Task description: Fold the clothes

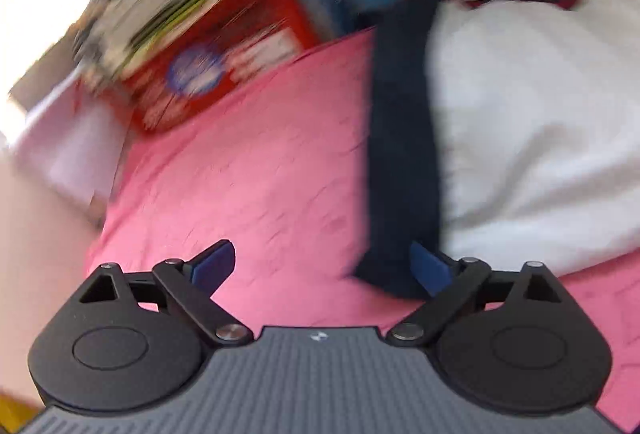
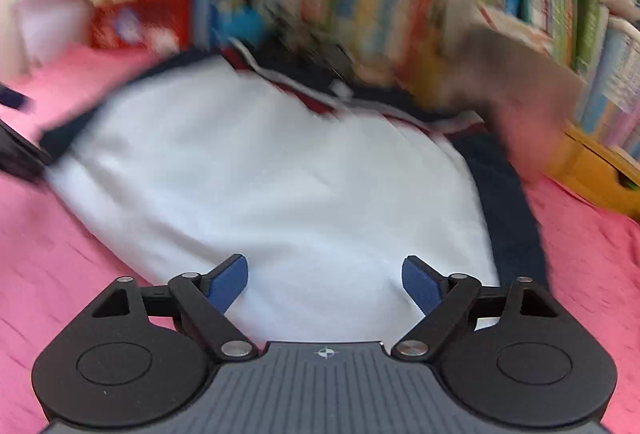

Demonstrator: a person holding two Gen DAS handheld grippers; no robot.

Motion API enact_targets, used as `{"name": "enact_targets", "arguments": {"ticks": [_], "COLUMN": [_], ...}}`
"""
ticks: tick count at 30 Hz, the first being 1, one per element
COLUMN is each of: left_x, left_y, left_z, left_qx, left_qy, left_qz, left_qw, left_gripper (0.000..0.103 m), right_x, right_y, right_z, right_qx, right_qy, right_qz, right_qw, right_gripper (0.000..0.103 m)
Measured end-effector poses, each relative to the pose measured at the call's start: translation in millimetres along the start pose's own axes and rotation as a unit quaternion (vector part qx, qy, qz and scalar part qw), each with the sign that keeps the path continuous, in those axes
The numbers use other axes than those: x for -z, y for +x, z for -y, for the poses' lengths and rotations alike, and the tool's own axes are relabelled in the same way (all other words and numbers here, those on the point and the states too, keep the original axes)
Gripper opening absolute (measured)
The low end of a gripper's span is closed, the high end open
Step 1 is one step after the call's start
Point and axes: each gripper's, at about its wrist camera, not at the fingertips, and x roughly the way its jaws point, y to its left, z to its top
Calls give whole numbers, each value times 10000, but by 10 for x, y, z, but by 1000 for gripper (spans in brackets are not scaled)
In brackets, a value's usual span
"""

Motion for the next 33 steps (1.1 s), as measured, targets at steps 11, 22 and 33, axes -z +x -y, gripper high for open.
{"name": "enact_targets", "arguments": {"ticks": [11, 22, 33], "left_x": [8, -377, -393], "left_y": [-533, -1291, -1242], "left_z": [-75, 474, 544], "left_qx": [1205, 2414, 2567], "left_qy": [-756, -521, -372], "left_qz": [-1221, -1006, -1096], "left_qw": [9823, 9638, 9596], "left_gripper": [93, 94, 94], "right_x": [64, -328, -133], "right_y": [-773, -1257, -1208], "right_z": [872, 369, 514], "right_qx": [493, -439, -549], "right_qy": [1080, 1610, 2310], "right_qz": [-544, 34, -51], "right_qw": [9914, 9860, 9714], "right_gripper": [93, 99, 99]}}
